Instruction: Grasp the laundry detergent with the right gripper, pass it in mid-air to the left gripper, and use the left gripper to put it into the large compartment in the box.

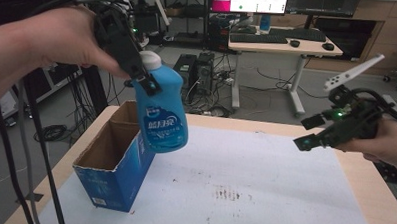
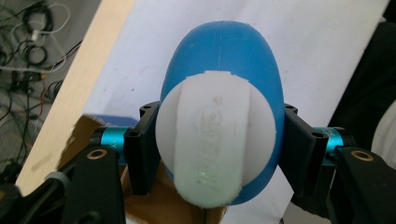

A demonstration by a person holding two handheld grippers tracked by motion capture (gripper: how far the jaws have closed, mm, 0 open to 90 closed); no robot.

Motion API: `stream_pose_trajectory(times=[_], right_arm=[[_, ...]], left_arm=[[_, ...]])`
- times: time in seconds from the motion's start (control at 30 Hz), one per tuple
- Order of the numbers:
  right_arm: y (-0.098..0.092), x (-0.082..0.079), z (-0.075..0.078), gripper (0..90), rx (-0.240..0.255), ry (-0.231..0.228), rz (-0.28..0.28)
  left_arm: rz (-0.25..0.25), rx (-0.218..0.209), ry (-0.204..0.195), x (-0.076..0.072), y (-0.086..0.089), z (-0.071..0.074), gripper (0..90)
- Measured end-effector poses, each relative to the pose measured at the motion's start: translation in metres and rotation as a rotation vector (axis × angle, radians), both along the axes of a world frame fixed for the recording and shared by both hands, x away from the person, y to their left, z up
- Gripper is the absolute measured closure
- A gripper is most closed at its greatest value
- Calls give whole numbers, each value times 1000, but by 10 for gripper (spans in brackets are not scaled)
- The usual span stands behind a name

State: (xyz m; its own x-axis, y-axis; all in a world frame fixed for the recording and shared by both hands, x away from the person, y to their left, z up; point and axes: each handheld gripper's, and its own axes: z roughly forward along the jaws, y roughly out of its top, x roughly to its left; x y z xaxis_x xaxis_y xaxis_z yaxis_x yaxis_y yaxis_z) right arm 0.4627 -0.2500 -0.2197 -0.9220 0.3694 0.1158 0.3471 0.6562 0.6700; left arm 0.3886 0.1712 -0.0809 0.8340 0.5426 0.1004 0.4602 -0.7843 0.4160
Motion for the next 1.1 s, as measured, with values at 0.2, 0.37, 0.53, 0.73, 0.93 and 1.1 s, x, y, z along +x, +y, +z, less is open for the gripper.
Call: stream_pose_trajectory(times=[0.2, 0.37, 0.53, 0.73, 0.93, 1.1], right_arm=[[-22, 5, -6, 128, -30, -3, -62], [-33, 9, -7, 128, -28, 1, -96], [-42, 10, -4, 128, -32, -11, -123], [-51, 10, -2, 128, -24, -15, -150], [-55, 11, -3, 128, -23, -12, -161], [-57, 12, -4, 128, -18, -13, -172]], left_arm=[[185, 4, -22, -1, 38, 6, 388], [289, 22, -29, -2, 60, 3, 388], [356, 50, -29, -2, 75, -5, 388], [393, 47, -24, -2, 88, -19, 388], [413, 43, -17, -2, 92, -40, 388], [414, 50, -4, -2, 91, -66, 388]])
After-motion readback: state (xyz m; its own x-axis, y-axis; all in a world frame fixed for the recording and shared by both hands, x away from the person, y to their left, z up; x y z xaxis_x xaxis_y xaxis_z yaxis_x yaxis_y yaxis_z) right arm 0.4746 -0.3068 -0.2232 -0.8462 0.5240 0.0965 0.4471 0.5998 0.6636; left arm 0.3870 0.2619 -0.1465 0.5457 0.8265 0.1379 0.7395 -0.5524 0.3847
